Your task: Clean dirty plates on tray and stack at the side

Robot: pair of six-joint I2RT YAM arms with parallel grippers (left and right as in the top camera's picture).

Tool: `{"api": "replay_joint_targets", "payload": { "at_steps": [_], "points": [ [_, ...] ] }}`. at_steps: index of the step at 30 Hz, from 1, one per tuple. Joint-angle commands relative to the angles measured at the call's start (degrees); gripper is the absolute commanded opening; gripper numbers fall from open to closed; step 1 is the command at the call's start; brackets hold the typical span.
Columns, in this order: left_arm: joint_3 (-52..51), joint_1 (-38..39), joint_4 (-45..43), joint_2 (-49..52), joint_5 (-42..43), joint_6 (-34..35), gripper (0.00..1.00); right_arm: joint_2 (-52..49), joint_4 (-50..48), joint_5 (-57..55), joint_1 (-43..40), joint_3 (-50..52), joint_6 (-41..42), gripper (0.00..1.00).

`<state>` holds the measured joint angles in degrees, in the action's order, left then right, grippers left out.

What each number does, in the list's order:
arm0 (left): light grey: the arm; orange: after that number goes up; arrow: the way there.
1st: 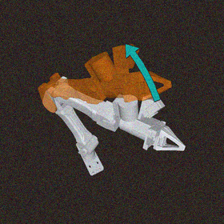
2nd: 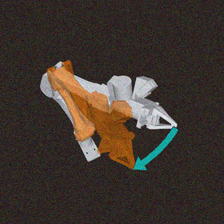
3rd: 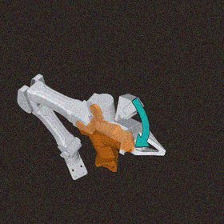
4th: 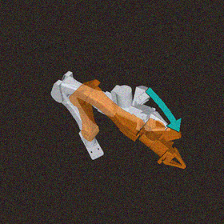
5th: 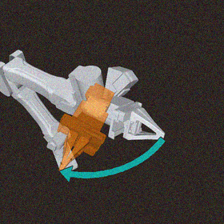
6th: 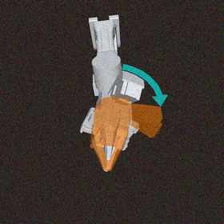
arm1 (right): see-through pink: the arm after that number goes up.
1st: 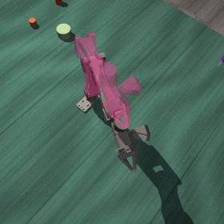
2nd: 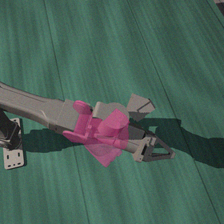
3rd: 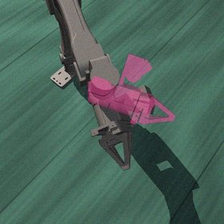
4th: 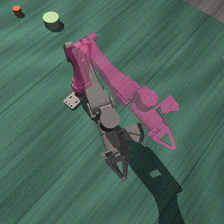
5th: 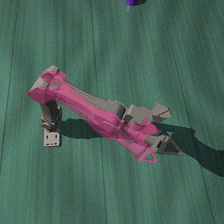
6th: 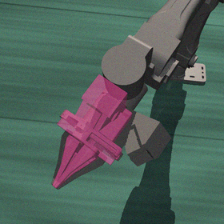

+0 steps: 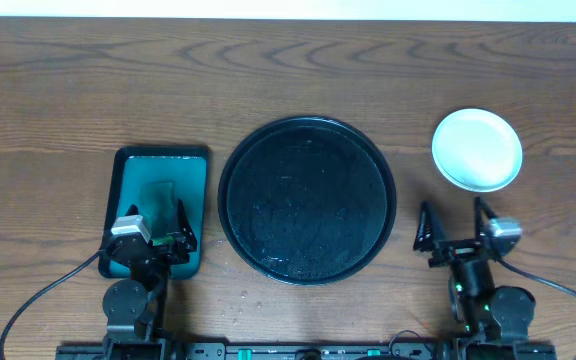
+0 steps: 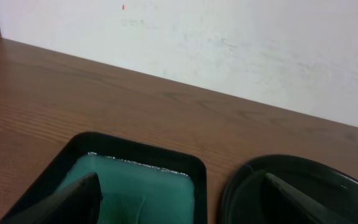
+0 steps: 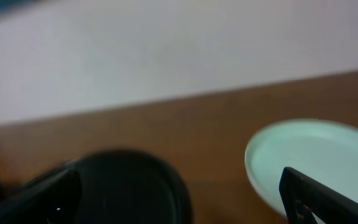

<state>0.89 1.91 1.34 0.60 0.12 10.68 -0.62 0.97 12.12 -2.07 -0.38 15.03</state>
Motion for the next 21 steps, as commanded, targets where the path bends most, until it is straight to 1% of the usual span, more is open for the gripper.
{"api": "replay_joint_targets", "payload": {
  "at_steps": [1,13,17,21],
  "points": [
    [-0.7,-0.2,2.8,-0.4,-0.5,0.5,0.82,0.3,2.0,5.3,1.2,0.1,-9.7,0.99],
    [-0.7,-0.2,2.8,-0.4,-0.5,0.5,0.82,0.3,2.1,5.8,1.8,0.1,-18.6,0.99],
    [-0.7,-0.2,2.9,-0.4,-0.5,0.5,0.82,0.3,2.1,5.5,1.8,0.1,-18.3,0.99],
    [-0.7,-0.2,2.9,-0.4,-0.5,0.5,0.82,0.3,2.2,3.6,1.8,0.1,-15.3,0.99]
  ]
}}
